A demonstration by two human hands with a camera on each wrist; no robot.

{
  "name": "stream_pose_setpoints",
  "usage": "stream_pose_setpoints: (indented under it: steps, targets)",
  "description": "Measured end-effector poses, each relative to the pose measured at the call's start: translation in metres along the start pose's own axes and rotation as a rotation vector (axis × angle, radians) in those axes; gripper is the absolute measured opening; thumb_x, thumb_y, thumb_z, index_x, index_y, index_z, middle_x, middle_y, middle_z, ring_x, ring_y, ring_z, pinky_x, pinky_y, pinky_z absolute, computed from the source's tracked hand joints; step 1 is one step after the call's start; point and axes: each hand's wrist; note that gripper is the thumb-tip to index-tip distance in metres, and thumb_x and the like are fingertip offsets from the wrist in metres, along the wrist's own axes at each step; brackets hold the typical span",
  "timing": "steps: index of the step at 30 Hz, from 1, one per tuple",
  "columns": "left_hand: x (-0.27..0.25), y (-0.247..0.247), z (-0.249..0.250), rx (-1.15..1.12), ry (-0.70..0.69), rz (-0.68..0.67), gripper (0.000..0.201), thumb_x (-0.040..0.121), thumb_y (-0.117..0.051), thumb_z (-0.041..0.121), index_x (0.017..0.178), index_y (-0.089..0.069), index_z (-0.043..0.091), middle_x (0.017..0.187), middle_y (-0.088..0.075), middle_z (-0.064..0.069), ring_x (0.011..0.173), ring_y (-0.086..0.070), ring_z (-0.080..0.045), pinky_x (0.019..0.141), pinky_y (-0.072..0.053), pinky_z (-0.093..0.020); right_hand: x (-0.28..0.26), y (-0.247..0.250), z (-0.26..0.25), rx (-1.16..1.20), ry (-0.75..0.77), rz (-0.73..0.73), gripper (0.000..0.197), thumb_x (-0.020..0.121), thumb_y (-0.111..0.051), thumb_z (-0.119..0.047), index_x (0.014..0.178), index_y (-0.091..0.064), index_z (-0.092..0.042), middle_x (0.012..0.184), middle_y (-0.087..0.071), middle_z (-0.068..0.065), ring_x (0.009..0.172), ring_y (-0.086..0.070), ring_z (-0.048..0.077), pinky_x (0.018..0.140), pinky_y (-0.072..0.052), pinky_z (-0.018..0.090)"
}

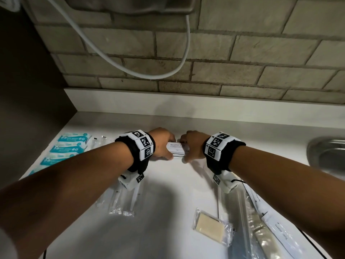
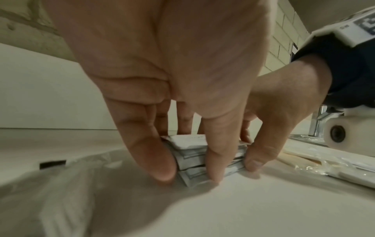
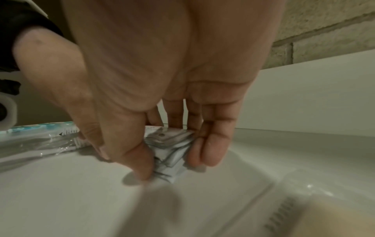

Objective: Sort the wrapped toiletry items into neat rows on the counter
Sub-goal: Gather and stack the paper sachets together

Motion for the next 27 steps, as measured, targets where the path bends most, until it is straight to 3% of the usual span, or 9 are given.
stream_pose_setpoints:
  steps: [5,11,16,18,20,23,27]
  targets:
    - [0.000,0.001,-0.001,-0.021,-0.006,-0.005,0.058,0.063,-0.085,0.040,0.114,-0.064,0.023,0.100,-0.068,0.002,0.090,-0.064,-0.020,0.080,-0.051,-0.027,0.000,0.000,0.000,-0.009,0.004,-0.003,0.052,0.074,-0.076,-0.032,0.121,-0.059,-0.016,0.106,-0.051,0.006,0.105,-0.057,0.025,0.084,-0.047,0.030]
    - [0.000,0.005,0.000,-0.076,0.065,-0.026,0.053,0.056,-0.088,0.037,0.103,-0.068,0.026,0.087,-0.073,0.005,0.076,-0.070,-0.017,0.076,-0.059,-0.034,0.004,0.005,-0.001,-0.005,-0.004,-0.032,0.052,0.073,-0.078,-0.026,0.119,-0.063,-0.006,0.113,-0.064,0.013,0.104,-0.061,0.030,0.088,-0.052,0.034]
    - [-0.001,0.001,0.006,-0.022,0.065,0.001,0.050,0.056,-0.091,0.033,0.100,-0.067,0.024,0.090,-0.071,0.004,0.079,-0.068,-0.019,0.077,-0.058,-0.033,0.004,0.003,-0.001,-0.018,-0.002,-0.020,0.049,0.074,-0.077,-0.027,0.117,-0.064,-0.007,0.110,-0.066,0.010,0.102,-0.063,0.028,0.085,-0.051,0.031]
    - [-0.001,0.002,0.008,0.003,0.060,0.000,0.049,0.058,-0.089,0.032,0.100,-0.067,0.024,0.091,-0.071,0.004,0.080,-0.068,-0.019,0.077,-0.057,-0.033,0.005,0.002,0.000,-0.016,-0.003,-0.011,0.048,0.073,-0.077,-0.029,0.114,-0.065,-0.007,0.106,-0.068,0.009,0.099,-0.064,0.028,0.083,-0.052,0.031]
    - [-0.002,0.003,0.008,0.029,0.050,0.005,0.047,0.059,-0.087,0.029,0.102,-0.069,0.024,0.092,-0.072,0.003,0.080,-0.068,-0.020,0.077,-0.058,-0.033,0.007,-0.001,0.000,-0.030,-0.005,-0.011,0.038,0.072,-0.077,-0.030,0.101,-0.066,-0.007,0.089,-0.067,0.005,0.091,-0.064,0.027,0.074,-0.050,0.029]
    - [-0.003,0.005,0.008,0.061,0.035,0.018,0.043,0.060,-0.081,0.024,0.102,-0.070,0.024,0.090,-0.073,0.003,0.078,-0.068,-0.021,0.075,-0.058,-0.032,0.007,-0.005,0.001,-0.029,-0.029,0.001,0.026,0.071,-0.078,-0.031,0.076,-0.056,-0.016,0.064,-0.049,-0.006,0.076,-0.057,0.023,0.064,-0.039,0.025]
    - [-0.005,0.004,0.010,0.090,0.019,0.024,0.037,0.062,-0.078,0.023,0.098,-0.071,0.022,0.087,-0.073,0.001,0.078,-0.067,-0.022,0.074,-0.057,-0.031,0.008,-0.003,0.001,-0.027,-0.040,-0.009,0.028,0.072,-0.078,-0.030,0.081,-0.056,-0.016,0.064,-0.048,-0.006,0.075,-0.053,0.021,0.065,-0.039,0.025]
Point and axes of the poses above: each hand's wrist, its own x-axis towards the middle knuckle, its own y-axis out of the back of the hand, z = x × y
